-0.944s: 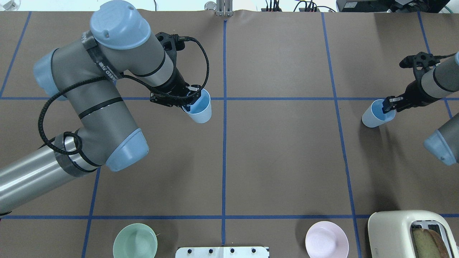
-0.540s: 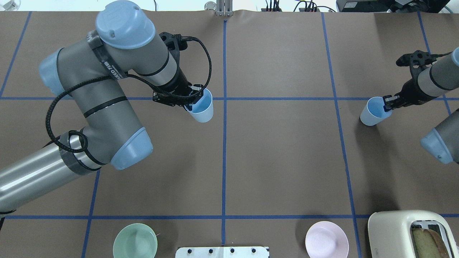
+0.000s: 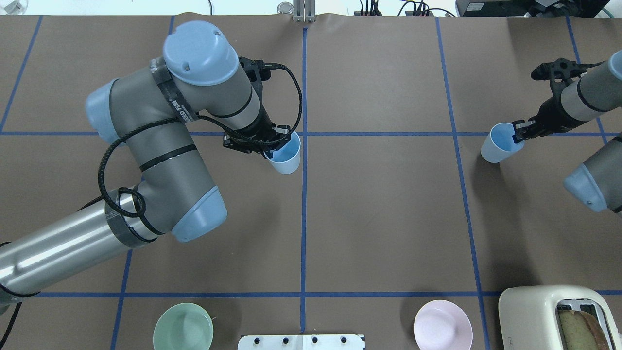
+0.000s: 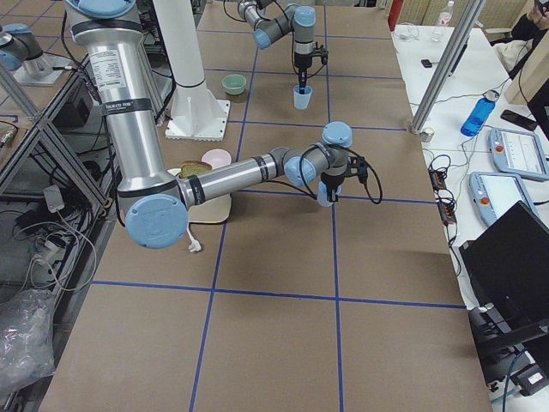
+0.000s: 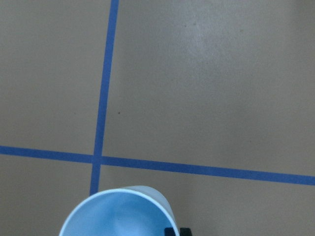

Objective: Stack blue cups with both arms
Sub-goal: 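Carry the cup to table center with left gripper while right grasps other cup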

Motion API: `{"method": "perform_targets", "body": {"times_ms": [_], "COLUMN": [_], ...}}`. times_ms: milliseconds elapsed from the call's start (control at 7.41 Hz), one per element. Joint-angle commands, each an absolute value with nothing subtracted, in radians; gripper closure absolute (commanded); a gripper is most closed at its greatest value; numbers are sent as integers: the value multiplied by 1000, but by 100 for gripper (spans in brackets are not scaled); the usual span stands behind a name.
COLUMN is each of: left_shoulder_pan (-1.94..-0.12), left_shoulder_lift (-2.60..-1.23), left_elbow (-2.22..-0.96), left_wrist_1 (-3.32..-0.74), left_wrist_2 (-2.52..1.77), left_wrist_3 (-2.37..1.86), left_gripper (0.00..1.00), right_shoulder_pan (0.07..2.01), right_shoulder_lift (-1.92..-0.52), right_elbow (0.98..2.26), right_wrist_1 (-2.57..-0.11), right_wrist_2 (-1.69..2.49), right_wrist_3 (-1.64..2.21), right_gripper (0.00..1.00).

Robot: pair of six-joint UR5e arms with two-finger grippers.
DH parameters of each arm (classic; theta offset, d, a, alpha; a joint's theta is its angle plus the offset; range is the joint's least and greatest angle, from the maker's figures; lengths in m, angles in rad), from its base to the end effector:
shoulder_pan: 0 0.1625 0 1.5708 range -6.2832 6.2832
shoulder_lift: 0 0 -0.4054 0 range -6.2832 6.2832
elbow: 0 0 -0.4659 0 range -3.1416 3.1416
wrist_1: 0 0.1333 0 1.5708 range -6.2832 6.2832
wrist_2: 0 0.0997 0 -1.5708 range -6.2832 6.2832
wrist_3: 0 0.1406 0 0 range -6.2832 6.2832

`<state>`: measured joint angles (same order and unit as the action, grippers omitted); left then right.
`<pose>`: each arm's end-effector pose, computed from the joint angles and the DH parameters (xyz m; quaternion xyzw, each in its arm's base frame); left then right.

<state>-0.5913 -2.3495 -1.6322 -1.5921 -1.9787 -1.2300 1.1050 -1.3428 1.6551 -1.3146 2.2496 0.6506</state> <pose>0.5865 -0.4872 0.1125 0.0193 0.4480 -0.0273 0.8934 -0.2643 -0.6259 0.4528 0.0550 -0.4111 -0.0095 0.9099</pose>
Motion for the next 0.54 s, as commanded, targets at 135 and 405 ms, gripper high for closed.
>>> {"method": "perform_targets", "body": {"times_ms": [135, 405], "left_shoulder_pan": [-546, -538], "left_shoulder_lift": [-2379, -2381], "left_elbow": [-1514, -1502], "left_wrist_1": [-1703, -1704], "left_wrist_2": [-1925, -1921], "left_wrist_3": [-1276, -1275], "left_gripper": [100, 100], "right_shoulder_pan": [1141, 1143], "right_shoulder_lift": [-1223, -1212], "right_elbow": [1657, 1657], "right_wrist_1": [-1454, -1465], "right_wrist_2": [2270, 2273], "right_wrist_3": [647, 649], "right_gripper": [100, 100]}}
